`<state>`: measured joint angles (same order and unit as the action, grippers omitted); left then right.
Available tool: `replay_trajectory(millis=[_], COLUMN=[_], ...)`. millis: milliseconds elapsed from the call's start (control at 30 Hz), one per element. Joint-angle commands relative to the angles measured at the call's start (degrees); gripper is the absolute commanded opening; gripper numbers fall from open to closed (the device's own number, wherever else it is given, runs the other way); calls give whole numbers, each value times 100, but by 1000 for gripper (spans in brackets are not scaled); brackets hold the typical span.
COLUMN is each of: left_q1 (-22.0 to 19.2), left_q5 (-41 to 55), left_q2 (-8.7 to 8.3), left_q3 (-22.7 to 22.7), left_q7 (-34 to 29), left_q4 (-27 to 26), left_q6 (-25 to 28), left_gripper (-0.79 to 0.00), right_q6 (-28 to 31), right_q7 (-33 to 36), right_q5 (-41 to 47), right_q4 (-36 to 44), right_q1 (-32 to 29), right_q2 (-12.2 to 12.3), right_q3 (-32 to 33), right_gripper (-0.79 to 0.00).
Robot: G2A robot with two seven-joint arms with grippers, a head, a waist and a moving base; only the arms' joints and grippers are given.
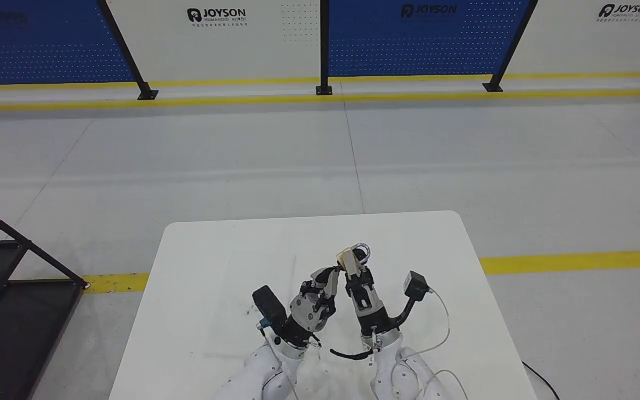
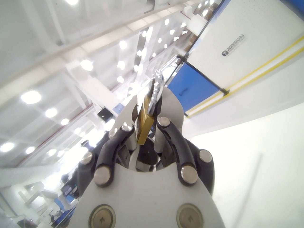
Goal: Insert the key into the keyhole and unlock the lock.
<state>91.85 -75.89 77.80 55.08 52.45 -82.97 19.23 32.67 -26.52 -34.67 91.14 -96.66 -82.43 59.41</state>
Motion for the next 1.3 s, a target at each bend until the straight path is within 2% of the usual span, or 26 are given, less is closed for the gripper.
replay_trajectory(millis=[0,300,633,667,700,767,800,967,1033,1167,1267], left_q1=[-6,-44,-71,-68,-69,-50,-41,83,145,247,323], left_q5=[-80,-449,-279,-195,-133,21,83,549,922,1887,2737], left_q2=[0,2,8,8,5,-4,-11,-58,-85,-175,-261], left_q3=[-18,-49,-87,-84,-70,-39,-15,123,186,445,641], left_q7=[46,323,363,338,317,263,243,62,-215,-1078,-1969], left_q4=[10,89,148,146,138,112,85,-69,-109,-132,-119], left_q6=[-77,-563,-490,-416,-363,-208,-133,381,787,1713,2397], left_gripper=[-785,-785,-782,-603,-579,-440,-422,-422,-428,-468,-508], right_q6=[1,-3,-11,-12,-14,-16,-20,-72,-98,-261,-384], right_q7=[-4,-4,-17,-26,-37,-47,-54,-89,-119,-403,-658], right_q5=[2,16,24,24,22,16,9,-36,-88,-383,-683], right_q4=[-1,-1,5,5,5,1,1,-10,-17,-31,-135], right_q1=[0,-2,-5,-5,-6,-4,-4,11,18,57,148], right_q2=[0,0,0,0,-1,-1,-2,-6,-9,-31,-67], right_q3=[-1,2,4,5,5,5,5,3,-2,-45,-166], right_gripper=[-785,-785,-785,-785,-785,-785,-785,-785,-785,-785,-785])
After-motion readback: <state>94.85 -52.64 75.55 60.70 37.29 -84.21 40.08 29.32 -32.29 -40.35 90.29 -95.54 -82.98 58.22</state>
